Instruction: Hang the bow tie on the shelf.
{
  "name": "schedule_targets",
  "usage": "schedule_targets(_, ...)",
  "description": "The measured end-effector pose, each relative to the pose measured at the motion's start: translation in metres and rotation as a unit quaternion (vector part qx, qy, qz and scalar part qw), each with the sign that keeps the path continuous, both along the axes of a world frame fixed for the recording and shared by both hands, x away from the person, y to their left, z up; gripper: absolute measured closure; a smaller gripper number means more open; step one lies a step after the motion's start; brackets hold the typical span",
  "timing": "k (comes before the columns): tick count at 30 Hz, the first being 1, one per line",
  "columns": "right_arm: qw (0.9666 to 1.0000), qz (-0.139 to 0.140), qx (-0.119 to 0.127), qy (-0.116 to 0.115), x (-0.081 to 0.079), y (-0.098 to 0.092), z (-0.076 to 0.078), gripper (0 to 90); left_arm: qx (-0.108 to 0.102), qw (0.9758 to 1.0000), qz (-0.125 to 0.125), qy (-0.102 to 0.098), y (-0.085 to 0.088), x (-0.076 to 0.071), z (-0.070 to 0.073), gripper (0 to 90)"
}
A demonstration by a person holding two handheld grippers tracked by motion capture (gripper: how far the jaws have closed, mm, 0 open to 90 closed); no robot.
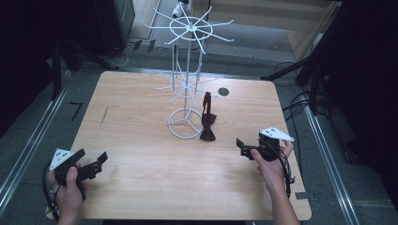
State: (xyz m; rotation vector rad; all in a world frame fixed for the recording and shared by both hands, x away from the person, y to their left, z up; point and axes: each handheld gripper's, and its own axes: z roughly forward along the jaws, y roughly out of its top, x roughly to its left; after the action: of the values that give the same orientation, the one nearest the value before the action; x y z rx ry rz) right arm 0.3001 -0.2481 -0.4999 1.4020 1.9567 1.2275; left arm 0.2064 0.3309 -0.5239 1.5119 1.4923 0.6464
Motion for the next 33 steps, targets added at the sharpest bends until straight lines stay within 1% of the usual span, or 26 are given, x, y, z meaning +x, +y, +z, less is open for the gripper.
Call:
schedule_targets(3,0.9999,-0.009,0.002,0.006,-0.007,-0.013,-0.006,0.0,0.001,1.0000,0.000,0.000,0.000,0.000,0.000,8.4)
schedule_targets(4,0.9999,-0.009,0.002,0.006,-0.007,-0.013,-0.006,0.0,0.001,1.0000,0.000,0.000,0.000,0.000,0.000,8.4)
schedule_targets(5,0.9999,-0.014,0.000,0.009,-0.011,-0.023,-0.010,0.0,0.002,1.0000,0.001,0.000,0.000,0.000,0.000,8.4)
schedule_targets(8,0.9997,-0.024,0.001,0.010,-0.018,-0.035,-0.014,0.0,0.002,1.0000,0.000,0.000,0.000,0.000,0.000,8.4)
schedule_targets(9,0.9997,-0.024,0.001,0.010,-0.018,-0.035,-0.014,0.0,0.002,1.0000,0.000,-0.001,-0.001,0.000,0.000,8.4)
schedule_targets(10,0.9995,-0.029,0.001,0.012,-0.022,-0.044,-0.018,0.0,0.004,1.0000,-0.001,0.000,-0.001,0.000,0.000,8.4)
schedule_targets(17,0.9988,-0.046,0.005,0.019,-0.036,-0.068,-0.029,0.0,0.010,1.0000,-0.001,0.000,-0.002,0.000,0.000,8.4)
schedule_targets(22,0.9982,-0.056,0.006,0.021,-0.044,-0.080,-0.034,0.0,0.011,0.9999,0.000,-0.001,-0.002,0.000,0.000,8.4)
schedule_targets(23,0.9982,-0.056,0.006,0.021,-0.044,-0.080,-0.034,0.0,0.011,0.9999,0.000,-0.001,-0.002,0.000,0.000,8.4)
schedule_targets(24,0.9979,-0.059,0.006,0.023,-0.048,-0.086,-0.035,0.0,0.011,0.9999,-0.001,-0.001,-0.003,0.000,0.000,8.4)
schedule_targets(25,0.9979,-0.059,0.006,0.023,-0.048,-0.086,-0.035,0.0,0.011,0.9999,-0.001,-0.001,-0.003,0.000,0.000,8.4)
schedule_targets(26,0.9977,-0.064,0.006,0.024,-0.051,-0.090,-0.037,0.0,0.011,0.9999,-0.001,-0.001,-0.003,0.000,0.000,8.4)
schedule_targets(32,0.9970,-0.072,0.009,0.027,-0.059,-0.100,-0.040,0.0,0.012,0.9999,-0.002,-0.002,-0.003,0.000,0.000,8.4)
schedule_targets(33,0.9968,-0.076,0.008,0.025,-0.064,-0.106,-0.041,0.0,0.012,0.9999,-0.002,-0.002,-0.003,0.000,0.000,8.4)
